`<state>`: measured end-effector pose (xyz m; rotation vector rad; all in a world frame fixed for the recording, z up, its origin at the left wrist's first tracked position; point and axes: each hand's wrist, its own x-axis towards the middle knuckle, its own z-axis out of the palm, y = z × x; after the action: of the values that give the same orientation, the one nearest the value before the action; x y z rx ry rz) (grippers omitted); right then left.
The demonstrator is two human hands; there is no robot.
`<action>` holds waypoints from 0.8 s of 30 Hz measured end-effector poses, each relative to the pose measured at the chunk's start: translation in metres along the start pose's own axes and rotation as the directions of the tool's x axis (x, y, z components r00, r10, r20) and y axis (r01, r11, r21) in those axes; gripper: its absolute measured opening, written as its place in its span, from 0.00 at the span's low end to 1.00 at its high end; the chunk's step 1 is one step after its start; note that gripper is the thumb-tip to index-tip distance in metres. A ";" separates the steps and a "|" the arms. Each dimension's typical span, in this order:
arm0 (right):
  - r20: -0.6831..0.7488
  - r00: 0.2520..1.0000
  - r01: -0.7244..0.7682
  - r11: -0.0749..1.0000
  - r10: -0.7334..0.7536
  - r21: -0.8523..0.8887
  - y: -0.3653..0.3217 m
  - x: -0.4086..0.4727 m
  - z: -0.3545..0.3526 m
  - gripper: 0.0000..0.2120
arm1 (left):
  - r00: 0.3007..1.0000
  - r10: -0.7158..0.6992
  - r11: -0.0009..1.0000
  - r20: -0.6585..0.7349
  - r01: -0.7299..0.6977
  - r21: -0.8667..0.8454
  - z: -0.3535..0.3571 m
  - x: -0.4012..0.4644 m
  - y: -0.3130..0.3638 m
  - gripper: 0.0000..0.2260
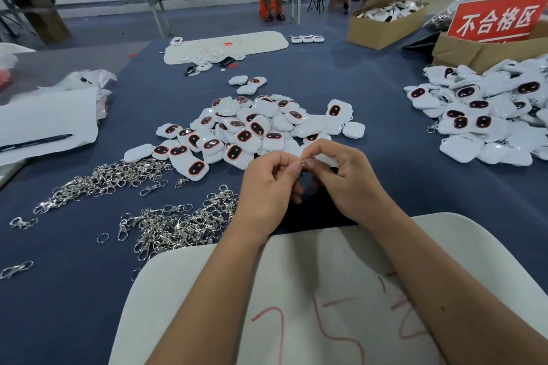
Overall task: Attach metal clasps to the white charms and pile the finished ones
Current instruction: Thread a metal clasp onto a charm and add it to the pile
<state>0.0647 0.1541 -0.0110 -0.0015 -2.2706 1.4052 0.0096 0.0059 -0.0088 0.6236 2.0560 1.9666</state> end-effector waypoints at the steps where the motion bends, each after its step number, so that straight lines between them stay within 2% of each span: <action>1: -0.006 1.000 0.008 1.000 -0.008 -0.018 0.000 0.000 0.000 0.10 | 1.000 0.004 1.000 -0.005 -0.004 0.013 0.000 0.001 -0.001 0.06; 7: -0.027 0.999 0.030 0.996 -0.033 -0.087 -0.001 0.000 0.001 0.09 | 1.000 0.000 1.000 -0.017 0.000 0.021 -0.002 0.002 -0.003 0.06; 19: -0.052 0.996 0.065 0.993 -0.070 -0.098 -0.003 -0.001 0.002 0.09 | 0.997 -0.074 0.995 -0.020 0.072 -0.073 -0.002 0.002 -0.001 0.06; 24: -0.058 0.996 0.067 0.991 -0.074 -0.113 -0.001 0.000 0.002 0.08 | 0.997 -0.072 0.996 -0.021 0.070 -0.061 -0.002 0.001 0.000 0.05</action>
<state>0.0645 0.1519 -0.0109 -0.0007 -2.2720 1.2255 0.0074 0.0045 -0.0084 0.5111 1.9955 1.9958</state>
